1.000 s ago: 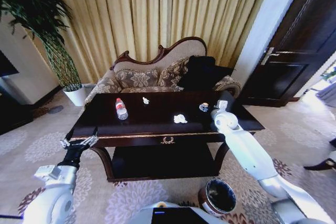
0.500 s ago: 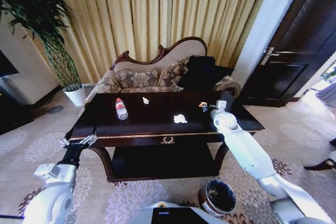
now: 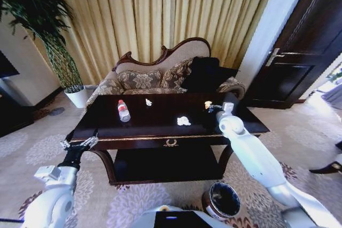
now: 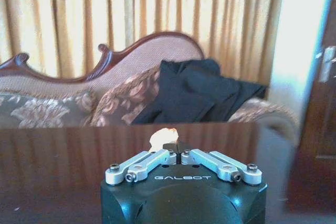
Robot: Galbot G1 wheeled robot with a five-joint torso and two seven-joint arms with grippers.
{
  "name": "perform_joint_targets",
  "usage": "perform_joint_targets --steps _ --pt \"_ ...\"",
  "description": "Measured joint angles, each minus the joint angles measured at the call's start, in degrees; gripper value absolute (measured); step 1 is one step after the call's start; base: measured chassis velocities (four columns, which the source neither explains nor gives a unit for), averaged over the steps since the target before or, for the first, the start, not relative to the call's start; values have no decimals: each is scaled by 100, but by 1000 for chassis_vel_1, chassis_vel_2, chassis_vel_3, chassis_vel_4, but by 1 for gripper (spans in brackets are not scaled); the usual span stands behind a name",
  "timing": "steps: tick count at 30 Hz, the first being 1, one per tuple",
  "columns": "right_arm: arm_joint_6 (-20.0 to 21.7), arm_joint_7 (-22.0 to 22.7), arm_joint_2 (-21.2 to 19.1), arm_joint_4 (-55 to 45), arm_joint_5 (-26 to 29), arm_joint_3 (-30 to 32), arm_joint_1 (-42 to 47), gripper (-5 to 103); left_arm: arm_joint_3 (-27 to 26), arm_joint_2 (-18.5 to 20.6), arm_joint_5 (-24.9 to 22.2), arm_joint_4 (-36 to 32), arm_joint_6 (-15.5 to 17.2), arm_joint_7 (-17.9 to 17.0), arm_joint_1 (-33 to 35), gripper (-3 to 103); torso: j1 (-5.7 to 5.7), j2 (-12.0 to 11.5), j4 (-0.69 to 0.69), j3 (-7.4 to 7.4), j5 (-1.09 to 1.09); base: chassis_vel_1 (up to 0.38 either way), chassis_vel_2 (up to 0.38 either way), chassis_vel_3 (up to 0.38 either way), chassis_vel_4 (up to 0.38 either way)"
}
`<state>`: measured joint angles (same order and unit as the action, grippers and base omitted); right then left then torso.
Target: Move to the front of the table and place the trash on the table into the trash bin.
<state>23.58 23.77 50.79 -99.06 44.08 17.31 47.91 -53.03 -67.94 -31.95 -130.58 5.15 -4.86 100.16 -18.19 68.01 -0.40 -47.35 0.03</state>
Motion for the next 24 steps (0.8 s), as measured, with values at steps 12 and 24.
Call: perform_joint_targets --steps 12,24 --pt "-424 -217 -736 -1662 117 1599 1965 0 290 104 7 147 3 -2 -170 100 1 1 0 1 -1 0 0 0 0" --pt "-599 -62 -414 -2127 -64 1496 2438 0 347 428 -109 351 6 1 -320 100 0 0 0 0 -2 0 0 0 0"
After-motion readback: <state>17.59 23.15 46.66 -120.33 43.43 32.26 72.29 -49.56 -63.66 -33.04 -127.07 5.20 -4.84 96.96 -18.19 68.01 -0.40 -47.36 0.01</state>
